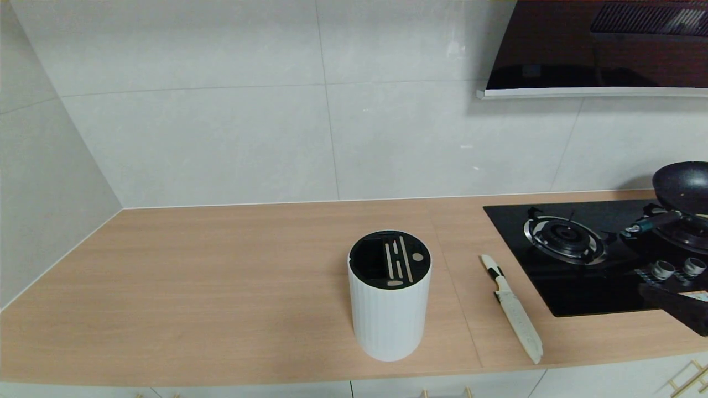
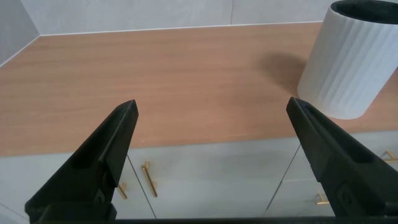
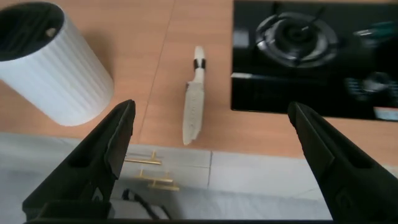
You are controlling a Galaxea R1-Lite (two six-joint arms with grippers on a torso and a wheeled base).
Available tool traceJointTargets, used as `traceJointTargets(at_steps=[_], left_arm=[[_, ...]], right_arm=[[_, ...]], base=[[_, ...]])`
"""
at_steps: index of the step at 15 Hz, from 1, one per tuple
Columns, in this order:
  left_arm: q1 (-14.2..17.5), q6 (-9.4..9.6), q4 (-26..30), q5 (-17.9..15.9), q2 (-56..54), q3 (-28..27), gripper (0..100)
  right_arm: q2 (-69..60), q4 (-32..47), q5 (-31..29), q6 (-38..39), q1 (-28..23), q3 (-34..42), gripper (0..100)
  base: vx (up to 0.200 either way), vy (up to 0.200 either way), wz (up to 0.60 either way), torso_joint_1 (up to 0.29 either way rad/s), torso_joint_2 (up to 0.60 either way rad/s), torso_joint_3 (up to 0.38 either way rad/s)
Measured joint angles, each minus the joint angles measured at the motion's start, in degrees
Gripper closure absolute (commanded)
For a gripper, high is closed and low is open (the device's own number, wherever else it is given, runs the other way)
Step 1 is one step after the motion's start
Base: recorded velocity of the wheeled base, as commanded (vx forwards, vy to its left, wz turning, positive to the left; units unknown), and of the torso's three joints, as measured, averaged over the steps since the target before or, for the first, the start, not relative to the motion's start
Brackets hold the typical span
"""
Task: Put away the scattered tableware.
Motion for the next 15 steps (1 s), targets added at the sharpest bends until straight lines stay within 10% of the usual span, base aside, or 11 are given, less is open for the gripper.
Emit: traceJointTargets(at_steps=[15], left_arm=[[0.00,0.00,0.00,0.00,0.00,0.00,0]], right_arm=[[59.95,-30.68,-0.29,1.55,4.72,-13.99,0]], base=[[0.000,0.000,0.00,0.000,0.00,0.000]])
